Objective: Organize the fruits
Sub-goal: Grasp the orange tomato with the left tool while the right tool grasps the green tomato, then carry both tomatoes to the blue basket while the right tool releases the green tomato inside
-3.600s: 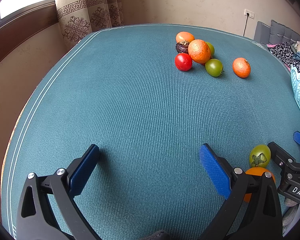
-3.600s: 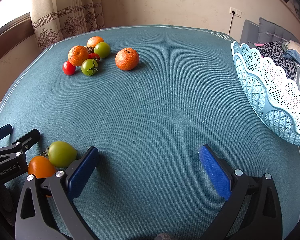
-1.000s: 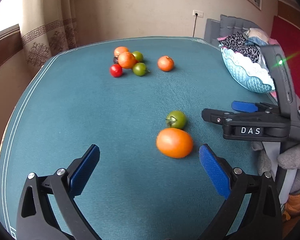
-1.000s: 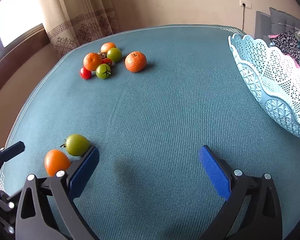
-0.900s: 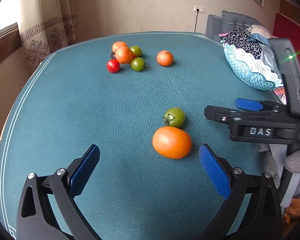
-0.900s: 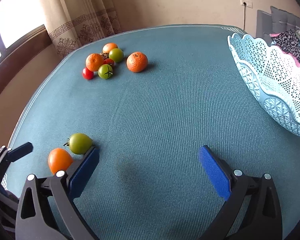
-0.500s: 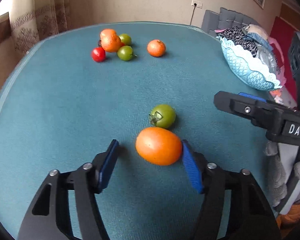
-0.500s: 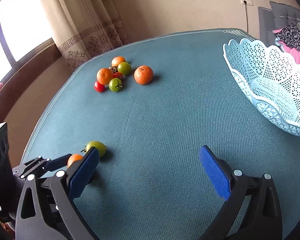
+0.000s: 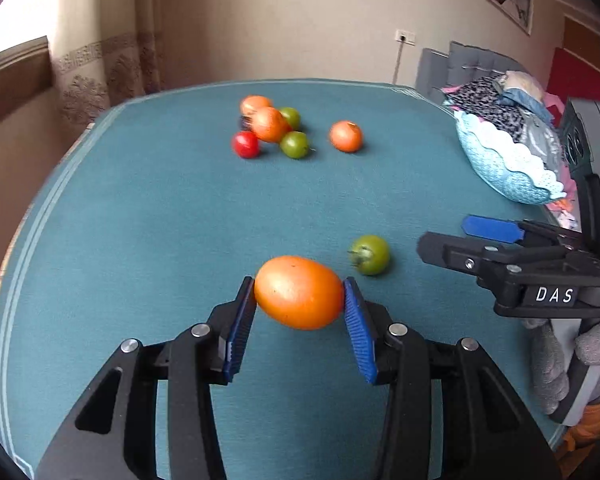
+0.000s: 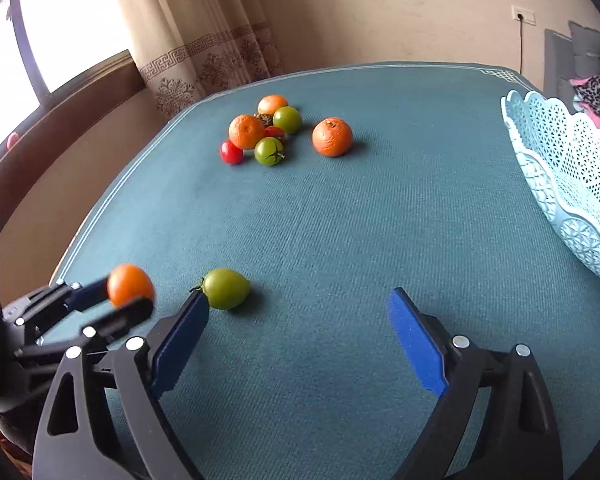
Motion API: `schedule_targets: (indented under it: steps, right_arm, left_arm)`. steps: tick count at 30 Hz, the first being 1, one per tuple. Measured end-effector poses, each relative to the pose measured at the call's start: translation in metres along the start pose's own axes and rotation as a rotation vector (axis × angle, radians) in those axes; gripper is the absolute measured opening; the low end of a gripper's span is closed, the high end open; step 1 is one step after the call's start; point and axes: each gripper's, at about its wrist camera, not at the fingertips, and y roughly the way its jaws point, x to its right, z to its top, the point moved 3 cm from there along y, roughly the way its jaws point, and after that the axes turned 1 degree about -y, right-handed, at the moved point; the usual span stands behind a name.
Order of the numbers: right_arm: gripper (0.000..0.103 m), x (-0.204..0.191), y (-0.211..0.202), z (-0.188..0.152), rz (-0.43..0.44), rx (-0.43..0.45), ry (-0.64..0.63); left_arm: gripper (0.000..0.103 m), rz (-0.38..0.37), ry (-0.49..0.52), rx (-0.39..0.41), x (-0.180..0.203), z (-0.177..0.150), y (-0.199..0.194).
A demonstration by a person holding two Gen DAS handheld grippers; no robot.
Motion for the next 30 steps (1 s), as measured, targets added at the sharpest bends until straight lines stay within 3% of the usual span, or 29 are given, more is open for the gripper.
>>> schedule_targets:
  steps: [3,6,14,16,21,30]
  right_arm:
    - [0.080,-0.010,0.009,-0.002,-0.002,-0.026,-0.021]
    - [0.078,-0.022,0.015,-0.002,0.016,-0.034,-0.045]
    - [0.061,-0.047,0.028,0.002,0.034,-0.056,-0.104]
    - [0.049,-0.049,0.033,0.002,0.046,-0.068,-0.103]
    - [0.043,-0.053,0.035,0.001,0.040,-0.057,-0.122]
    - [0.042,-0.049,0.026,-0.002,0.050,-0.045,-0.106]
  left_arm:
    - [0.045,0.034,-0.041,0.014,-0.020,0.002,-0.004]
    - [0.045,0.067,-0.077,0.021,-0.037,0.005,-0.006]
    - [0.045,0.073,-0.101,0.016,-0.050,0.006,-0.001]
    - [0.045,0.071,-0.104,0.008,-0.049,0.006,0.002]
    - [0.045,0.071,-0.103,-0.004,-0.049,0.004,0.005]
    - [0.045,0.083,-0.091,-0.004,-0.041,0.004,0.004]
